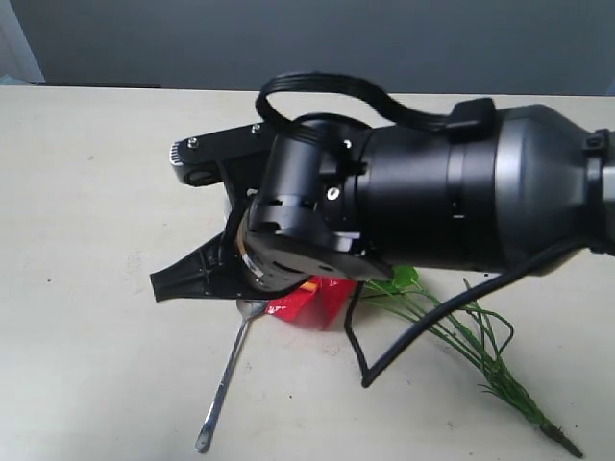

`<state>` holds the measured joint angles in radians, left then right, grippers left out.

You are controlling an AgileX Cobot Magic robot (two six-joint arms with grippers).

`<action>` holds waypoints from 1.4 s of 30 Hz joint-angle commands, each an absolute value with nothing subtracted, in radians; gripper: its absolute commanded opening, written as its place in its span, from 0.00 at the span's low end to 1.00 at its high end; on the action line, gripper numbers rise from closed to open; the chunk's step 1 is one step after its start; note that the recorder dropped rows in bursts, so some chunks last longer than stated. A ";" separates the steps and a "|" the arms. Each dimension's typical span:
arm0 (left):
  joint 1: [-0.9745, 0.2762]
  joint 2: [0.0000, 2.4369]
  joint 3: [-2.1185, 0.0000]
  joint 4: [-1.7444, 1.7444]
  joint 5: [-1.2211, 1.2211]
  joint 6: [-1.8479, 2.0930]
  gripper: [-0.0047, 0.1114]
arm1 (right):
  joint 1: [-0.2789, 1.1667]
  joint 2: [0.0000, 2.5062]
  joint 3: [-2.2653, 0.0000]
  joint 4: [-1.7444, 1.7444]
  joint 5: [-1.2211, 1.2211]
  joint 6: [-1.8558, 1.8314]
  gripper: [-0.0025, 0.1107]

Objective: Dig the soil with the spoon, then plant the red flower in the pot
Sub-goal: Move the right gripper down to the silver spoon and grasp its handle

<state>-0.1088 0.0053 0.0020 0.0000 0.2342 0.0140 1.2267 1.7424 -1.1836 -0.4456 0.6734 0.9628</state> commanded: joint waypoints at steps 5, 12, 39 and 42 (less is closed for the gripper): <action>-0.112 0.000 0.000 0.000 0.232 0.010 0.04 | 1.229 1.756 -1.182 -0.234 0.587 0.895 0.53; -0.112 0.000 0.000 0.000 0.232 0.010 0.04 | 1.227 1.833 -1.182 -0.222 0.591 0.947 0.40; -0.112 0.000 0.000 0.000 0.232 0.010 0.04 | 1.227 2.058 -1.414 -0.261 0.797 0.968 0.40; -0.112 0.000 0.000 0.000 0.232 0.010 0.04 | 1.227 2.079 -1.414 -0.261 0.788 0.968 0.40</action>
